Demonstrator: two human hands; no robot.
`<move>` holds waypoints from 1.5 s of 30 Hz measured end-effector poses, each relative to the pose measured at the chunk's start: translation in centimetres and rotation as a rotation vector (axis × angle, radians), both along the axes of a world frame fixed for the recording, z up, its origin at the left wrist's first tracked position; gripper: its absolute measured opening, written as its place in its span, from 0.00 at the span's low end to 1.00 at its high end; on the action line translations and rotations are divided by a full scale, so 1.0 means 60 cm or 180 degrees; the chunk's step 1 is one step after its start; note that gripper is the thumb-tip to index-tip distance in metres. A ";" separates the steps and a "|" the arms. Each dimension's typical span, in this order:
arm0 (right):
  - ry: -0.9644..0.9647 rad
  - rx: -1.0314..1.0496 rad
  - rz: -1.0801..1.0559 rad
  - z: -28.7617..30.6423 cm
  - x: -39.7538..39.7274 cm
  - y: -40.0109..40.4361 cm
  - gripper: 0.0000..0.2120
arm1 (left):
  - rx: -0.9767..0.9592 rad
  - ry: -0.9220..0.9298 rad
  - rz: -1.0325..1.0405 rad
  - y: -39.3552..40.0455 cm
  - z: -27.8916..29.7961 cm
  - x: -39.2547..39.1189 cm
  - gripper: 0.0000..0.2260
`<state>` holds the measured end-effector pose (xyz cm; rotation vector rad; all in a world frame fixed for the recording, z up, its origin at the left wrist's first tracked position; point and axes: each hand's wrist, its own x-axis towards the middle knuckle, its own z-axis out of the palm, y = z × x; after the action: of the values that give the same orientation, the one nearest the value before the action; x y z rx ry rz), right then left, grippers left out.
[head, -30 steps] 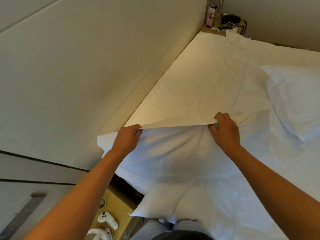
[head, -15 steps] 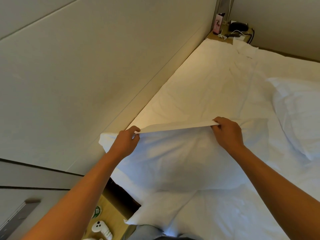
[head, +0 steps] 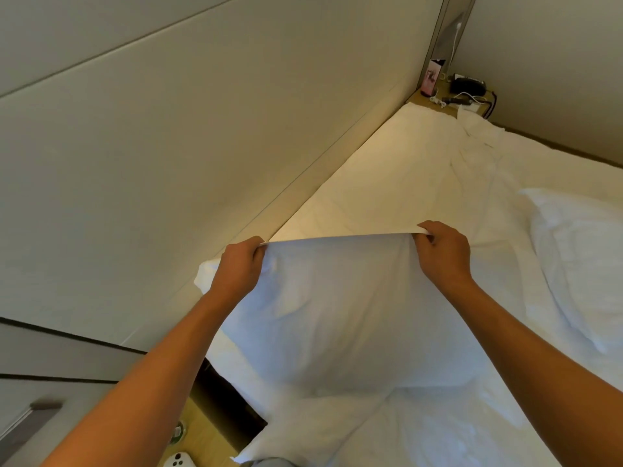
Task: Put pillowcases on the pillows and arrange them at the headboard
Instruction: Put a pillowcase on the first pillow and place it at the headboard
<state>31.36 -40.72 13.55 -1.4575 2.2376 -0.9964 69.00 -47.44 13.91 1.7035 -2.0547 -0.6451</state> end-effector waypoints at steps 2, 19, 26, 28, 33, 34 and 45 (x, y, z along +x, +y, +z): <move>-0.0046 -0.0069 0.0051 0.017 0.014 -0.023 0.12 | -0.0049 -0.0021 0.0077 -0.006 0.020 0.011 0.13; -0.0051 -0.0262 0.0715 0.081 0.091 -0.195 0.13 | -0.0490 -0.0177 0.0712 -0.003 0.127 0.099 0.13; -0.0157 0.0192 0.0690 0.034 0.061 -0.208 0.15 | -0.0014 -0.0239 0.0518 -0.005 0.089 0.040 0.12; -0.0065 0.0346 0.0447 0.020 0.036 -0.289 0.14 | 0.0178 -0.0032 0.0460 -0.090 0.048 0.015 0.13; -0.0057 0.0213 0.0439 0.026 0.023 -0.352 0.12 | 0.0336 0.0283 0.0596 -0.125 0.036 0.013 0.15; -0.0053 0.0126 0.0433 0.034 0.024 -0.357 0.12 | 0.0324 0.0338 0.0592 -0.125 0.040 0.013 0.16; 0.0105 0.0447 0.0689 -0.026 -0.010 -0.358 0.14 | 0.0590 0.0546 0.0575 -0.112 -0.007 -0.014 0.14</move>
<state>30.73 -62.22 12.00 -1.6207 2.0705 -0.7380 68.13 -54.18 13.47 1.8389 -1.7468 -0.9110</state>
